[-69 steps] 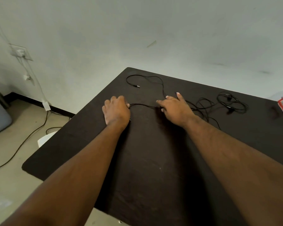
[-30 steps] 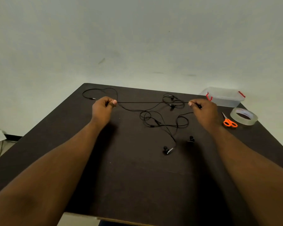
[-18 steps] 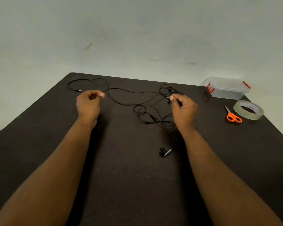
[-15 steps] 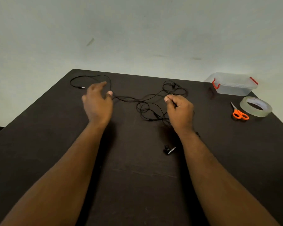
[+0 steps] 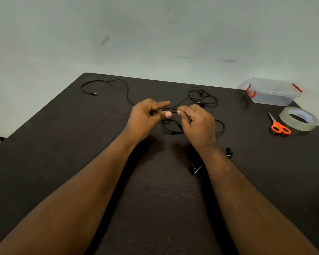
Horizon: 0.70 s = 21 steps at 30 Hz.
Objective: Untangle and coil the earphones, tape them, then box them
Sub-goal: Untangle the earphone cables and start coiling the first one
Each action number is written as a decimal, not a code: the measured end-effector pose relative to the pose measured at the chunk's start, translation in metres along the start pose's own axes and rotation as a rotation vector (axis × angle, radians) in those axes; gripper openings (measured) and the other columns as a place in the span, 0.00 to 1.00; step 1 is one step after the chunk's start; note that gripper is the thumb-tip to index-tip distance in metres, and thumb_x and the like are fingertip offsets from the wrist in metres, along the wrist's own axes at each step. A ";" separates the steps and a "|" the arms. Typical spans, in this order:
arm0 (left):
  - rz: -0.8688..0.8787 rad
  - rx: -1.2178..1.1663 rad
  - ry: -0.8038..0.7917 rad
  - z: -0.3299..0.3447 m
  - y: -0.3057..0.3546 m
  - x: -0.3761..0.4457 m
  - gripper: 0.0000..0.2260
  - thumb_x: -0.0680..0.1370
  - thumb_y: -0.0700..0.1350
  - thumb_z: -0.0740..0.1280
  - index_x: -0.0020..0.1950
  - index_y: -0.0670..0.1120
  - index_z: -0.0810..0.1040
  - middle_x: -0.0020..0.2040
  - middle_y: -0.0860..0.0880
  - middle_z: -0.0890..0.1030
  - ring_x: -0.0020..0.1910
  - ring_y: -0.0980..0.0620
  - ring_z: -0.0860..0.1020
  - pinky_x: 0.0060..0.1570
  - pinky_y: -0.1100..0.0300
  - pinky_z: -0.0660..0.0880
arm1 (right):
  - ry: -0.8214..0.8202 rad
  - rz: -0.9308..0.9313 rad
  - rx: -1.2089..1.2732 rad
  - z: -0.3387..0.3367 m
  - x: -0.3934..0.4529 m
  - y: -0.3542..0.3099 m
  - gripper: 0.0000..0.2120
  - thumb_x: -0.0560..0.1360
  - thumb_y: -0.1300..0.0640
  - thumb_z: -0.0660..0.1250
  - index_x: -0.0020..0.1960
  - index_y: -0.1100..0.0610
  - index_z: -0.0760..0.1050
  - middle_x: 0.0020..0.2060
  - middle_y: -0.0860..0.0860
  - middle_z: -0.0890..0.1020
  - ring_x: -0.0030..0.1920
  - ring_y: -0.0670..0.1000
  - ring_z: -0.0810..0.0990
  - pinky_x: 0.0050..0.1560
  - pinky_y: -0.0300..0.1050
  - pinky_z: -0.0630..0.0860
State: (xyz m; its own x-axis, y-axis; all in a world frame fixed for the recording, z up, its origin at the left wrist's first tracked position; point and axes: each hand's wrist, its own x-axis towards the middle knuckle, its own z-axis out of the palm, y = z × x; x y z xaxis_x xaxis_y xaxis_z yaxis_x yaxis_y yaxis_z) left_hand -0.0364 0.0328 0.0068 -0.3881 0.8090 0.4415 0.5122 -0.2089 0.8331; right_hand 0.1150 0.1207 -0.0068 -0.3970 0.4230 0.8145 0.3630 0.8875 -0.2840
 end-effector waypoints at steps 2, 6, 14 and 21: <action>0.074 0.050 0.014 0.004 0.004 -0.001 0.11 0.72 0.43 0.75 0.53 0.43 0.85 0.44 0.54 0.76 0.43 0.66 0.75 0.44 0.72 0.72 | -0.028 -0.027 -0.006 0.003 0.001 -0.003 0.07 0.76 0.58 0.67 0.48 0.60 0.82 0.38 0.52 0.83 0.37 0.51 0.80 0.35 0.42 0.74; 0.161 0.060 0.091 0.006 0.005 -0.001 0.04 0.71 0.43 0.76 0.45 0.45 0.86 0.45 0.54 0.80 0.44 0.61 0.78 0.41 0.70 0.72 | -0.044 -0.062 0.001 0.002 0.001 -0.006 0.06 0.76 0.58 0.68 0.48 0.60 0.82 0.38 0.51 0.83 0.37 0.50 0.79 0.36 0.39 0.72; -0.053 -0.014 0.393 -0.024 -0.016 0.011 0.04 0.75 0.41 0.72 0.44 0.49 0.81 0.39 0.53 0.80 0.35 0.61 0.78 0.38 0.63 0.77 | -0.024 0.022 0.083 -0.021 0.007 0.025 0.07 0.76 0.57 0.70 0.50 0.61 0.83 0.41 0.52 0.85 0.41 0.48 0.82 0.44 0.42 0.78; -0.194 -0.053 0.554 -0.049 -0.033 0.015 0.02 0.77 0.41 0.70 0.45 0.46 0.79 0.33 0.51 0.78 0.26 0.62 0.75 0.30 0.65 0.75 | -0.049 0.134 0.040 -0.044 0.008 0.056 0.07 0.74 0.58 0.71 0.49 0.61 0.83 0.42 0.54 0.85 0.43 0.50 0.82 0.49 0.36 0.77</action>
State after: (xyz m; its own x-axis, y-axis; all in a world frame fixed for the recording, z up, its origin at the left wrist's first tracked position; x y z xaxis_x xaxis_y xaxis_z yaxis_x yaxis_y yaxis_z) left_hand -0.0961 0.0249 0.0023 -0.8206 0.4305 0.3760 0.3587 -0.1243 0.9252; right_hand 0.1691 0.1657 0.0054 -0.3883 0.5462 0.7422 0.3823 0.8284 -0.4095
